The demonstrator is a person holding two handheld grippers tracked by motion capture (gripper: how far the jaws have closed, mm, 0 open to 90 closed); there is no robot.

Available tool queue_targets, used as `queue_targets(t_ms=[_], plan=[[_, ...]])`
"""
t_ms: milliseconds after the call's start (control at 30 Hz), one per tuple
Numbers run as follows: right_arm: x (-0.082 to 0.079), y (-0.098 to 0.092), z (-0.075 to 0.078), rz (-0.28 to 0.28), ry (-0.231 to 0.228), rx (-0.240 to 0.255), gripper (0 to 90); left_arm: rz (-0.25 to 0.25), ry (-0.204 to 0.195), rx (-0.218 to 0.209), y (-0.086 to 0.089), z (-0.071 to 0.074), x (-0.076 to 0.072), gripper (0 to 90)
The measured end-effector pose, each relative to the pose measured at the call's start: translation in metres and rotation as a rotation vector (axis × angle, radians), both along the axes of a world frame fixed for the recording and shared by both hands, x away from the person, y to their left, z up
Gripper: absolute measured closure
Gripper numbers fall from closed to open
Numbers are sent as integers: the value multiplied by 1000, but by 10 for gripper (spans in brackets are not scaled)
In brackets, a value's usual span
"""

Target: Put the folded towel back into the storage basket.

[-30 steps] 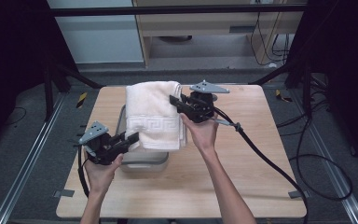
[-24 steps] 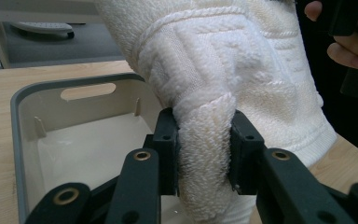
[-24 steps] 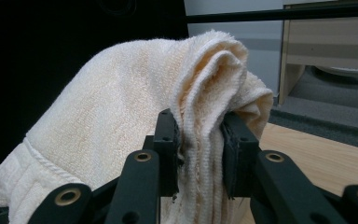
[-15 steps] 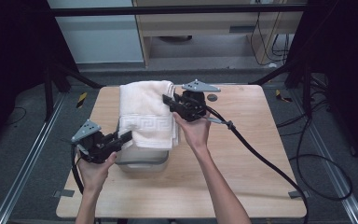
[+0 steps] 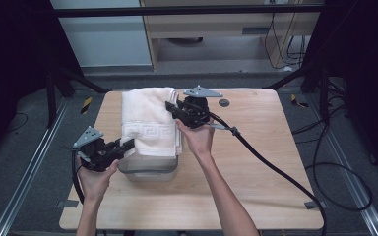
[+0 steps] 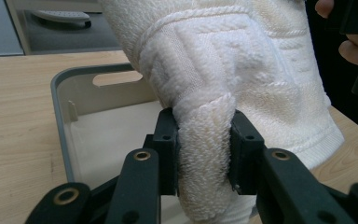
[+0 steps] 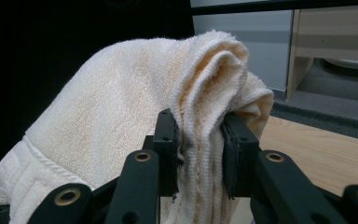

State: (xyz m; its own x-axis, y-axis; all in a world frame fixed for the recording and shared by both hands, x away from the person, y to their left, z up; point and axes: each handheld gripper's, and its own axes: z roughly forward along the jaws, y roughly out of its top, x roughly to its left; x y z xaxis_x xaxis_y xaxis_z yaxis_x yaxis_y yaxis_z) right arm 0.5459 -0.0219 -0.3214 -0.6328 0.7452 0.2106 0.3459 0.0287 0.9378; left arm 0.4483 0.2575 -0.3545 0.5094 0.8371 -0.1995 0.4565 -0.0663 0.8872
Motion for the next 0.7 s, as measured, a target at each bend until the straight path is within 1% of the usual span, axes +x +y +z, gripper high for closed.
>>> queue_targets(t_ms=[33, 233, 533, 700], plan=[[0, 0, 0, 0, 0, 0, 707, 2, 4, 4, 1, -1, 1, 680], [6, 7, -12, -1, 23, -13, 705, 12, 32, 29, 6, -9, 6, 680], [14, 18, -34, -13, 51, -61, 701, 28, 86, 57, 9, -27, 16, 680], [19, 22, -46, -18, 73, -76, 699, 36, 112, 75, 9, -36, 21, 680]])
